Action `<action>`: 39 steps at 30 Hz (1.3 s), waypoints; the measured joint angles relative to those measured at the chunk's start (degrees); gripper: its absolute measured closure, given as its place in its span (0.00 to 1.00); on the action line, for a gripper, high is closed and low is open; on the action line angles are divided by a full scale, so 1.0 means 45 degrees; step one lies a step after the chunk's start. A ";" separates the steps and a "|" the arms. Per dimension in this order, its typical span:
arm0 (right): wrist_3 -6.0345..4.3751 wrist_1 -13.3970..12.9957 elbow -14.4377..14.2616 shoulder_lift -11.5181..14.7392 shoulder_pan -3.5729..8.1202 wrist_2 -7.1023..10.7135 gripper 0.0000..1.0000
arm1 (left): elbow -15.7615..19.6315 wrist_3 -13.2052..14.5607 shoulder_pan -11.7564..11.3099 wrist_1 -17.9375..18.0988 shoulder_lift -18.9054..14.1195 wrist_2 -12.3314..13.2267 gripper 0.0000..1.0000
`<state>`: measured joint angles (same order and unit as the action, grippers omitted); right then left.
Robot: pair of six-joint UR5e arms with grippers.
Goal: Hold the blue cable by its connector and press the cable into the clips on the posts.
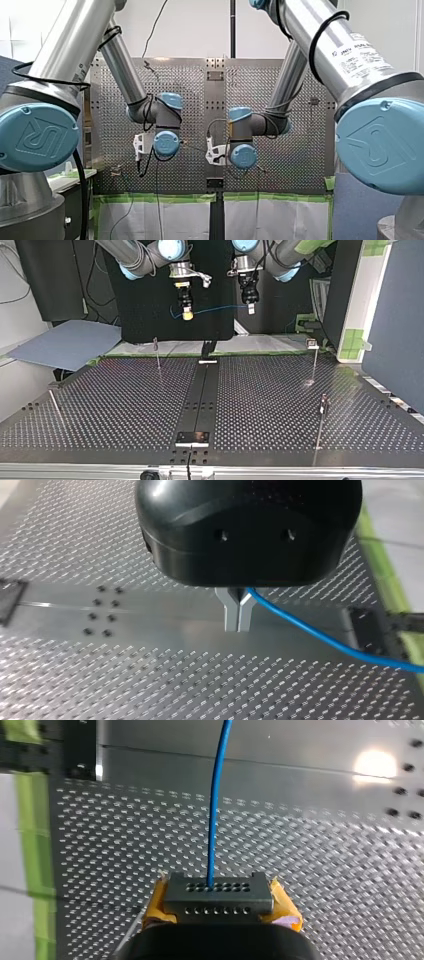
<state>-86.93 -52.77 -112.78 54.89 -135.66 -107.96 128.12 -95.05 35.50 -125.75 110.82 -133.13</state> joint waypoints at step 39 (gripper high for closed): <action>-0.1658 0.4380 0.4367 0.4361 0.0293 0.4287 0.98 | -0.1920 0.0549 -0.0659 -0.4222 -0.4226 -0.0409 1.00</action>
<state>-94.39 -33.06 -93.12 74.51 -134.34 -88.67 119.48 -92.58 32.54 -144.75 91.81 -134.97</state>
